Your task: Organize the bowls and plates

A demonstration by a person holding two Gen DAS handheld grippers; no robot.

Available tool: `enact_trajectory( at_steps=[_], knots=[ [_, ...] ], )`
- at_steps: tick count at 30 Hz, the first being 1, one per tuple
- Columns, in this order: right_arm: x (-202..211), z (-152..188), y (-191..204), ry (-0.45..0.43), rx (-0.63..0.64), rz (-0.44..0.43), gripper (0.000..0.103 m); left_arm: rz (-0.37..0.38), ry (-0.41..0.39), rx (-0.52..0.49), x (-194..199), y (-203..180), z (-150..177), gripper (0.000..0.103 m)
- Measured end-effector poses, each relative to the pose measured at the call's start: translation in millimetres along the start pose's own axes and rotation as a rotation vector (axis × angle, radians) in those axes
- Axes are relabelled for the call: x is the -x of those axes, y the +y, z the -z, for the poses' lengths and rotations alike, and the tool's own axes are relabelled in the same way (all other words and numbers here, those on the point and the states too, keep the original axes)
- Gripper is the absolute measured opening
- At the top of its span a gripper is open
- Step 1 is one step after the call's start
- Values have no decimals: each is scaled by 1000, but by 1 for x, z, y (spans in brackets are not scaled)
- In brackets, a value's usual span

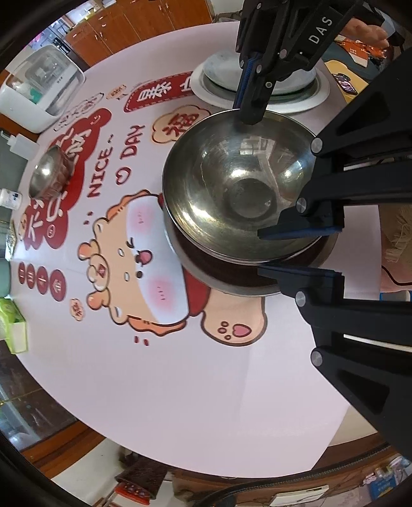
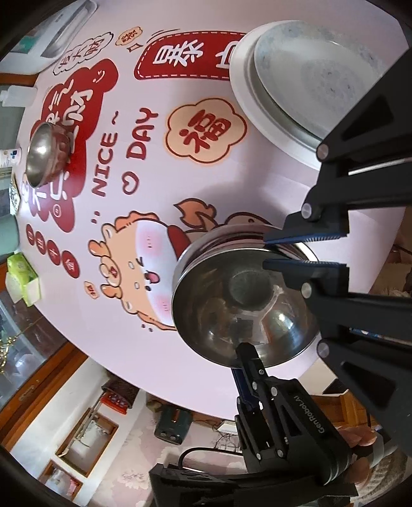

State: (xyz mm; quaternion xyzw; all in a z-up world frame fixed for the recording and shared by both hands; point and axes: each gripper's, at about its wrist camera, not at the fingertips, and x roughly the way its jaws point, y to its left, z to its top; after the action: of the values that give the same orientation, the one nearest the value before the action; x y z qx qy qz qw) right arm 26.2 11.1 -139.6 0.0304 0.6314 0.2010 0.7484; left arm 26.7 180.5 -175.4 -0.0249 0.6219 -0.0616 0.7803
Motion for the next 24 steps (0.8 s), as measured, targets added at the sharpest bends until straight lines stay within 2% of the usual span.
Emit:
enact_trajectory(
  at_steps=[8, 17, 19, 24],
  knots=[
    [-14, 1, 1, 39, -4, 2, 9, 10, 28, 19, -12, 8, 1, 12],
    [-20, -3, 3, 43, 1, 21, 11, 1, 17, 8, -16, 8, -4, 13],
    [-19, -3, 5, 46, 7, 30, 11, -8, 11, -2, -14, 8, -6, 16],
    [-18, -3, 5, 52, 8, 39, 11, -25, -11, -6, -7, 9, -9, 35]
  ],
)
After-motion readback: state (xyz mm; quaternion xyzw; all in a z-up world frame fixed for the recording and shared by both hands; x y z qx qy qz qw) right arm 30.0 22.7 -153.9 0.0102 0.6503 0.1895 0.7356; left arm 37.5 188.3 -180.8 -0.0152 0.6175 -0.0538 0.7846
